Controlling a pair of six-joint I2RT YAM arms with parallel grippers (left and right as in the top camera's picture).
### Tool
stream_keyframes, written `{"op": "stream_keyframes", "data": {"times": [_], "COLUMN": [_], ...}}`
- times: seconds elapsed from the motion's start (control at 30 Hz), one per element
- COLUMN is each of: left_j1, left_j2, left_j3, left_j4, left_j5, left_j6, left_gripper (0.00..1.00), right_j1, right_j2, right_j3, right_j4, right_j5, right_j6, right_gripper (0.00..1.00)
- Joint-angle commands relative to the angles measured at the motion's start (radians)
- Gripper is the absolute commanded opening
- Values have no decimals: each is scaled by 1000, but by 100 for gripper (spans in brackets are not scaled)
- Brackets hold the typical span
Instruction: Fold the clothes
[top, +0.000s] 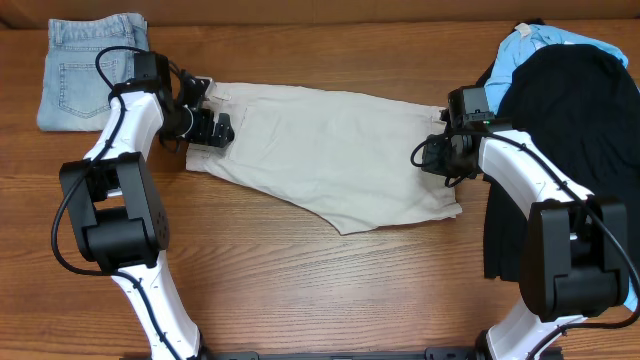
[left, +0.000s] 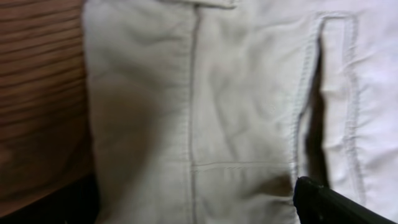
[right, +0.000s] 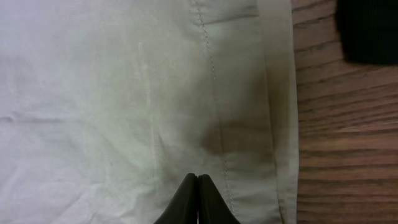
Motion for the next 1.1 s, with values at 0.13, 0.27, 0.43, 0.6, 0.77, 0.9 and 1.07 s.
{"op": "stream_keyframes", "data": {"times": [0.13, 0.27, 0.43, 0.6, 0.77, 0.9, 1.07], "left_j1": [-9, -8, -9, -9, -3, 33, 54], "left_j2": [7, 18, 58, 86, 78, 72, 56], "left_j3": [-39, -62, -69, -69, -66, 6, 201], "left_j4": [23, 36, 32, 24, 23, -88, -323], "left_j5": [69, 63, 63, 64, -22, -148, -235], "left_j6": [-14, -14, -15, -59, -133, -179, -147], "left_gripper": [97, 96, 94, 59, 4, 4, 4], "right_j1": [-3, -3, -3, -3, -3, -3, 6], "right_j2": [7, 6, 6, 6, 6, 6, 6], "right_j3": [-6, -6, -6, -6, -6, -6, 8], "right_j4": [3, 3, 0, -14, -19, -24, -40], "right_j5": [2, 2, 2, 1, -32, -140, -257], "right_j6": [3, 3, 3, 3, 3, 3, -1], "right_gripper": [4, 4, 4, 4, 4, 4, 4]}}
